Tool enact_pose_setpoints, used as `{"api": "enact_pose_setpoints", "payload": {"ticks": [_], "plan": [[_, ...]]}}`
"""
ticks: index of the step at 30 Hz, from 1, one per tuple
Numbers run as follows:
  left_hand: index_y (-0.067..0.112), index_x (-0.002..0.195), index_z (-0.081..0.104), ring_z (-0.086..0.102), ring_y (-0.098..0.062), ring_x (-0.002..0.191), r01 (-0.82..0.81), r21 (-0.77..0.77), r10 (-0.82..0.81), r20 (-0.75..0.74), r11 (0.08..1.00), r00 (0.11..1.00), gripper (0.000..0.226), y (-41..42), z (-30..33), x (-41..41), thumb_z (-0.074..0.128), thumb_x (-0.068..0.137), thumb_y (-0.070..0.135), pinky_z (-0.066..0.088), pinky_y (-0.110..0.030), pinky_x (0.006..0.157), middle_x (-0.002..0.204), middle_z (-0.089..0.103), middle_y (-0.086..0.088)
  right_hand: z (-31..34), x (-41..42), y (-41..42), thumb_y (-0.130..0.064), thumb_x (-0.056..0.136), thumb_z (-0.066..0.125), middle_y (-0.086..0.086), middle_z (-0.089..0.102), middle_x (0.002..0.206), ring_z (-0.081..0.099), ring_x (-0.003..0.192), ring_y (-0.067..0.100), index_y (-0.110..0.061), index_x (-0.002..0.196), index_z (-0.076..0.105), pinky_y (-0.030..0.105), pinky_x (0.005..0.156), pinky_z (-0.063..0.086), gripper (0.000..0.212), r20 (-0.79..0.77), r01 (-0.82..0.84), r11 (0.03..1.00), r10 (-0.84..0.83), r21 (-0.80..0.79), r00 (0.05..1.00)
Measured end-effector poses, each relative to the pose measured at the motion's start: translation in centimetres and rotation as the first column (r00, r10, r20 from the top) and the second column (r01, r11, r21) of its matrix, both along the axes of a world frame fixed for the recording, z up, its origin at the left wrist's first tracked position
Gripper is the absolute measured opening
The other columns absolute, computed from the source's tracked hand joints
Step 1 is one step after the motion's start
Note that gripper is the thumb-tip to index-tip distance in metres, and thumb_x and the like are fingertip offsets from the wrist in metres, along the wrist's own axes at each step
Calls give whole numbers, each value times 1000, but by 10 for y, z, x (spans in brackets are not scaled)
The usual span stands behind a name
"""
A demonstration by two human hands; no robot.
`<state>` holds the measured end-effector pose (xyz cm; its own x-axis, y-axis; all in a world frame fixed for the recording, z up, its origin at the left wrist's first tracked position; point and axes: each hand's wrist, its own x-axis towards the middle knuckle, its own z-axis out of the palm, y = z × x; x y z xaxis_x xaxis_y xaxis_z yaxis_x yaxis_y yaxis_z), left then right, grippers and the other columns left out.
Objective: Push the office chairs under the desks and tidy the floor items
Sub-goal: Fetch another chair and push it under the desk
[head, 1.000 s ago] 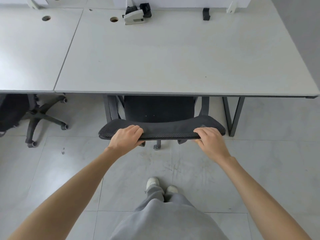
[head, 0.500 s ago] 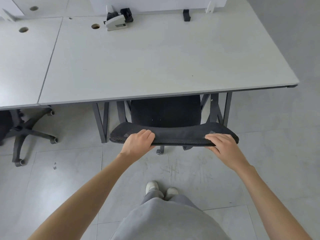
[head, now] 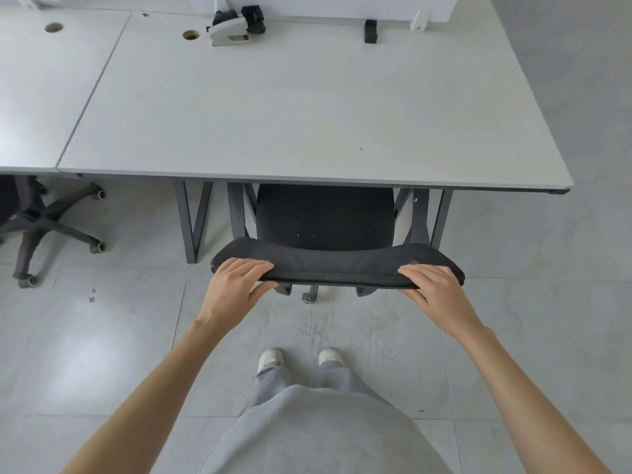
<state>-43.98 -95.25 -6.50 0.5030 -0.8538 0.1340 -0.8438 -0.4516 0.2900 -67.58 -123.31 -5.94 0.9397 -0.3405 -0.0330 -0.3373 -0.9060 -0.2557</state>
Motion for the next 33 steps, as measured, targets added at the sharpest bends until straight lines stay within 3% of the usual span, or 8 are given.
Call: {"api": "enact_pose_setpoints", "payload": {"ticks": [9, 14, 18, 22, 26, 28, 30, 33], "plan": [[12, 99, 69, 67, -22, 89, -80, 46, 83, -58, 996, 995, 56, -9, 6, -25, 34, 90, 54, 44, -30, 85, 98, 73, -2, -1, -7, -16, -29, 76, 61, 5, 72, 101, 67, 94, 26, -7, 102, 68, 37, 82, 47, 34, 47, -31, 999, 29, 29, 998], [11, 104, 68, 65, -25, 97, -118, 27, 120, -85, 993, 989, 39, -12, 8, -29, 54, 84, 41, 43, -35, 91, 105, 71, -4, 6, -3, -17, -42, 83, 53, 2, 67, 115, 61, 108, 23, -12, 113, 64, 38, 91, 41, 43, 11, -22, 996, 21, 87, 1000], [9, 111, 64, 60, -24, 103, -282, -127, 245, -247, 951, 938, 27, -9, 21, -42, 63, 85, 18, 43, -31, 91, 109, 68, -7, 26, 12, 10, -30, 89, 57, -2, 55, 132, 48, 123, 16, -16, 129, 52, 25, 101, 30, 42, 50, 11, 959, -26, 283, 998], [9, 109, 63, 57, 1, 94, -554, -305, 387, -465, 775, 796, 22, 15, 33, -68, 57, 88, 7, 42, -11, 86, 104, 65, 5, 44, 48, 70, -26, 90, 50, -9, 58, 123, 54, 110, 5, -18, 125, 55, 23, 96, 43, 36, 173, -118, 866, 37, 487, 984], [19, 105, 62, 61, 10, 89, -832, -244, 461, -737, 499, 493, 22, 71, 27, -108, 49, 92, 6, 43, -5, 75, 89, 69, 22, 41, 92, 147, -25, 88, 47, -14, 60, 116, 55, 104, -2, -17, 121, 59, 9, 92, 41, 36, 162, -268, 694, 215, 668, 963], [29, 101, 60, 63, 6, 89, -917, -165, 500, -796, 362, 341, 26, 109, 16, -128, 48, 93, 8, 46, -9, 76, 87, 70, 26, 31, 114, 188, -22, 89, 48, -11, 62, 113, 57, 101, -4, -16, 120, 59, 7, 88, 41, 33, 100, -274, 618, 301, 737, 948], [31, 99, 61, 66, -1, 87, -971, -92, 505, -841, 219, 193, 27, 146, 4, -144, 48, 93, 9, 51, -22, 79, 90, 70, 24, 18, 134, 225, -12, 91, 51, -7, 62, 111, 55, 100, -10, -12, 118, 60, 3, 85, 39, 29, 31, -259, 572, 377, 778, 926], [31, 99, 61, 67, -4, 86, -999, -13, 484, -874, 47, 34, 28, 201, -6, -153, 46, 94, 8, 51, -34, 84, 90, 71, 22, -1, 163, 274, -6, 91, 51, -6, 63, 112, 59, 97, -3, -12, 117, 60, 0, 83, 39, 28, -79, -247, 568, 487, 785, 870]]}}
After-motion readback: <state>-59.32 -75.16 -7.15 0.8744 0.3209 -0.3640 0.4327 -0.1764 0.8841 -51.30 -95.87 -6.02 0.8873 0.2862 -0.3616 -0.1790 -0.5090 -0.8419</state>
